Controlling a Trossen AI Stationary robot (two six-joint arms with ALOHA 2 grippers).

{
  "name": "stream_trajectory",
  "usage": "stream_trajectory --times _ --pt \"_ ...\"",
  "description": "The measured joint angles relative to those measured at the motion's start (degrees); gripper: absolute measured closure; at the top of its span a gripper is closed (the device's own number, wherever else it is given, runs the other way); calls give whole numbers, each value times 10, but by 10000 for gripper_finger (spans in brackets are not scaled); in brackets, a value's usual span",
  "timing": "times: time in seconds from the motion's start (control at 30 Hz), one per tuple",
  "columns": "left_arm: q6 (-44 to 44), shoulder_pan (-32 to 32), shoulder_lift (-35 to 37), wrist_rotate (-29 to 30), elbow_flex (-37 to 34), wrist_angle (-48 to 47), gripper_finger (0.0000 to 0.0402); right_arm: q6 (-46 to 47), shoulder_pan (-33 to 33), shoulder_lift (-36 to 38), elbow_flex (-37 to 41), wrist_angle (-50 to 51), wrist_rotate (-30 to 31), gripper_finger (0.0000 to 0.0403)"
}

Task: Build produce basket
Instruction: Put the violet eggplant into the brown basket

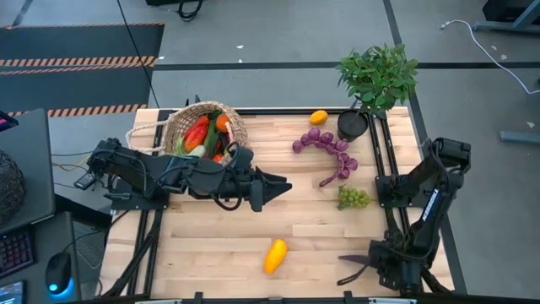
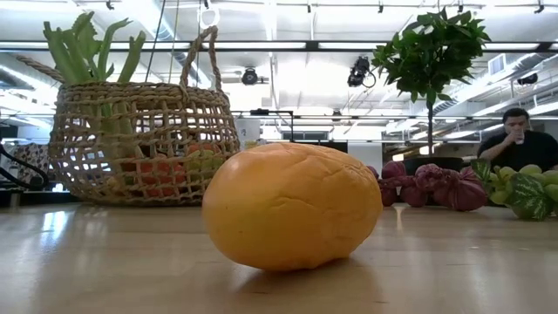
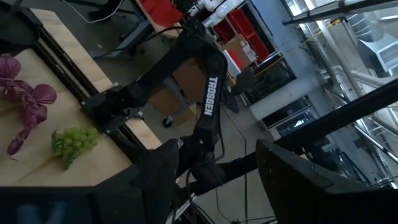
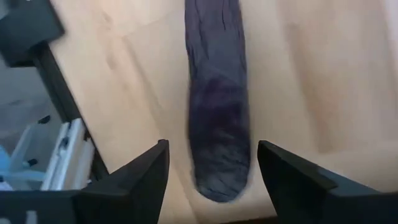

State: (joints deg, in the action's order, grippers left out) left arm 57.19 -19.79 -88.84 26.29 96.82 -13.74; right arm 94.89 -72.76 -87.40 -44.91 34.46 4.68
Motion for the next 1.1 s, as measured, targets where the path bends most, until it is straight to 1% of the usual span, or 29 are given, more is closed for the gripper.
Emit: stream_trajectory --times 0.1,0.23,0.33,0.5,0.6,0.87,0.97,1.1 --pt "-6 -4 0 0 0 -1 183 -23 0 -23 0 -45 -13 160" --pt "-8 -7 0 0 0 -2 188 -29 0 -55 -1 -76 -30 162" --pt "-9 -7 0 -1 0 -2 189 -28 0 -67 -2 -79 -32 163" --pt "-9 -7 0 0 0 -3 189 -33 1 -65 -3 -61 -27 174" --pt "-15 -7 0 0 0 -3 190 -42 7 -64 -2 -55 -22 191" --pt "-24 -6 0 0 0 -4 191 -80 20 -63 -1 -52 -23 263" --pt "-28 -6 0 0 0 -4 191 -95 22 -58 -1 -50 -15 272" --pt "-45 -6 0 0 0 -3 193 -98 33 -38 2 -23 -2 272"
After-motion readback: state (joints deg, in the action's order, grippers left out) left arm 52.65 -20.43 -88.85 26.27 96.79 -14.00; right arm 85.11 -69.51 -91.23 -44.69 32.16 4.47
